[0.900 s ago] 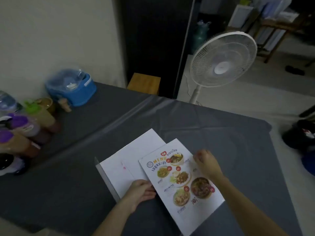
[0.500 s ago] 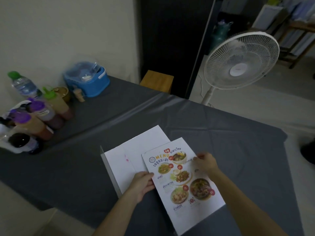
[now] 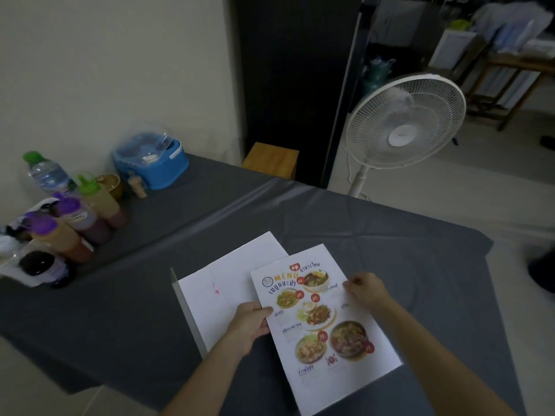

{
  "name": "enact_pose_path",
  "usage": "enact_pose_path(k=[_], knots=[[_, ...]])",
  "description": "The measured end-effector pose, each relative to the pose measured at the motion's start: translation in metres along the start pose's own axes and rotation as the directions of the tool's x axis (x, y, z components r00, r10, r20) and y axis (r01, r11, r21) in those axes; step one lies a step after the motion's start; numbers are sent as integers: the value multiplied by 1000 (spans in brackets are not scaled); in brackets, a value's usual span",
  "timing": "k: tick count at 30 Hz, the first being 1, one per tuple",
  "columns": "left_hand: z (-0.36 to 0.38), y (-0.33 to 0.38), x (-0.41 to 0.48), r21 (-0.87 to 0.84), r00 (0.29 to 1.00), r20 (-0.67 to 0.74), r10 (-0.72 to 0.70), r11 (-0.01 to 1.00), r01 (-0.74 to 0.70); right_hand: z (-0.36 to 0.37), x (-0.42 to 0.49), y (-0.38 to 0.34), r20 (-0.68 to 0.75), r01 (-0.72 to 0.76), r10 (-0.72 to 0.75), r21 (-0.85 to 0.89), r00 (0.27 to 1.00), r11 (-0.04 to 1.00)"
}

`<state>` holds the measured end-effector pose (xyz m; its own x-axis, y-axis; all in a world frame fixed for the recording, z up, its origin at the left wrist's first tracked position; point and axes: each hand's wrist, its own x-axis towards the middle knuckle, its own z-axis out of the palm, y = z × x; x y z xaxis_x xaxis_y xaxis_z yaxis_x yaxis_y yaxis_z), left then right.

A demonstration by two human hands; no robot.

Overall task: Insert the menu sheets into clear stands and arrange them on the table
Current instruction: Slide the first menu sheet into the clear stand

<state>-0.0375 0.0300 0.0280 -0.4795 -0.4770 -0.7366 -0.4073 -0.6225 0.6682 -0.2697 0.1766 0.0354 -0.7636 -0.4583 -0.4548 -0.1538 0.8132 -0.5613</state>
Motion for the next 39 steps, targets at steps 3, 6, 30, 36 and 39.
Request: enact_pose_path(k=[3, 6, 30, 36, 39], knots=[[10, 12, -7, 33, 999, 33, 38, 999, -39, -17, -11, 3, -36, 23, -22, 44, 999, 999], [24, 26, -13, 63, 995, 63, 83, 994, -87, -35, -25, 9, -96, 70, -59, 114, 994, 991], [92, 93, -56, 414, 743, 311, 593, 619, -667, -77, -110, 59, -425, 278, -12, 572, 905, 772], [87, 82, -52, 451, 727, 305, 615, 579, -679, -65, -100, 66, -440, 278, -8, 553, 898, 786], [83, 76, -47, 423, 722, 310, 619, 590, -688, -62, -101, 67, -439, 287, -21, 548, 898, 786]])
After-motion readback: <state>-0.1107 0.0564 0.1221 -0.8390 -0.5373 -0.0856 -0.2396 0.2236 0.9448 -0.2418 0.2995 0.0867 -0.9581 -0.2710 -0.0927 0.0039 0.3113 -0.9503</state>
